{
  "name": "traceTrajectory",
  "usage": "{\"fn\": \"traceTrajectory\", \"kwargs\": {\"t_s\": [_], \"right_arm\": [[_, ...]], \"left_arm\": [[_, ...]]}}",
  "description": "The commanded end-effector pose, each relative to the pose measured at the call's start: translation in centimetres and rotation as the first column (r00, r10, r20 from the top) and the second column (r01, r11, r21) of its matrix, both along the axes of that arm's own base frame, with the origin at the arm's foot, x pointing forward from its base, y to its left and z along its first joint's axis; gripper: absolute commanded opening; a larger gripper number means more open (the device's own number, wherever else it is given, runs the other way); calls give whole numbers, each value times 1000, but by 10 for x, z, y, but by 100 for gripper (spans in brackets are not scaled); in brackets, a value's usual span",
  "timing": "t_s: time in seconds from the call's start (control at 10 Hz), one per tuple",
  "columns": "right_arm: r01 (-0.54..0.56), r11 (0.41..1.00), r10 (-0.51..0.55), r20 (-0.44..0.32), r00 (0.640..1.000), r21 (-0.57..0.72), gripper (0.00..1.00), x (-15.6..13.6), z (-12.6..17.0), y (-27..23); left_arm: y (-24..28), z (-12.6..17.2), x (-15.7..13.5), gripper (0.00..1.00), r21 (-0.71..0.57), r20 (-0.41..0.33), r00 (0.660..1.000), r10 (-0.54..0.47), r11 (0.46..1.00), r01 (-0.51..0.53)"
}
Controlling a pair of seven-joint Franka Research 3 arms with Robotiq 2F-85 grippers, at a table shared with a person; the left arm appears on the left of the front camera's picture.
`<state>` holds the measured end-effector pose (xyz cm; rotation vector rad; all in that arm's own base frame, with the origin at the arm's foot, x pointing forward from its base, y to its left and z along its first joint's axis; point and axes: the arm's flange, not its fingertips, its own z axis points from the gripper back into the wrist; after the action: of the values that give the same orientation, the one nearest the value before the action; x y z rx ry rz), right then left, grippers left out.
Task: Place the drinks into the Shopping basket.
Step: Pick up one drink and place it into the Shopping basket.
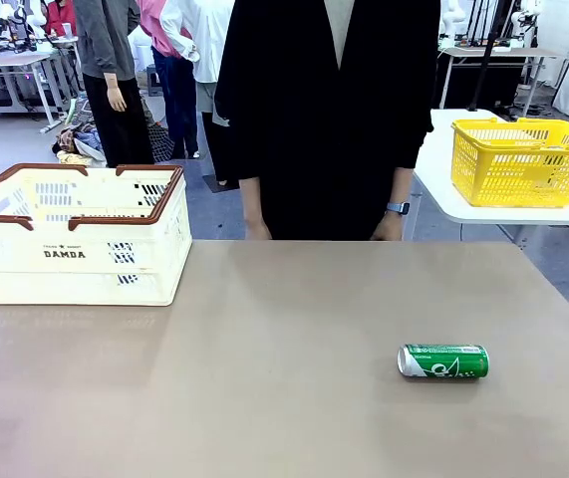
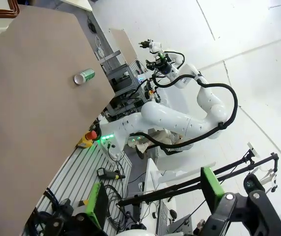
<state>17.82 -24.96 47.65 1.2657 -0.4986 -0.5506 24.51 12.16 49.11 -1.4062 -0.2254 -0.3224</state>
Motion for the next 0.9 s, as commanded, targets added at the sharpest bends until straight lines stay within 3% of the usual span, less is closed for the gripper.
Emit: {"fn": "traceTrajectory", "kwargs": {"t_s": [0.0, 0.1, 0.2, 0.4, 0.6, 0.8], "right_arm": [[0, 1000, 0, 0, 1000, 0, 100, 0, 0, 0], [-122, 979, 112, -71, 991, -161, 100, 27, 10, 45], [-250, 923, 216, -144, 966, -291, 100, 60, 12, 96], [-475, 736, 361, -315, 878, -482, 100, 113, -2, 195], [-587, 570, 393, -437, 809, -575, 100, 143, -25, 256], [-588, 388, 340, -483, 807, -709, 100, 144, -57, 306]], "left_arm": [[-3, 2, -1, 100, -28, 0, 1000, 5, 1000, -5], [-3, 2, -1, 100, -28, 0, 1000, 5, 1000, -5], [-3, 2, -1, 100, -28, 0, 1000, 5, 1000, -5], [-3, 2, -1, 100, -28, 0, 1000, 5, 1000, -5], [-3, 2, -1, 100, -28, 0, 1000, 5, 1000, -5], [-3, 2, -1, 100, -28, 0, 1000, 5, 1000, -5]]}}
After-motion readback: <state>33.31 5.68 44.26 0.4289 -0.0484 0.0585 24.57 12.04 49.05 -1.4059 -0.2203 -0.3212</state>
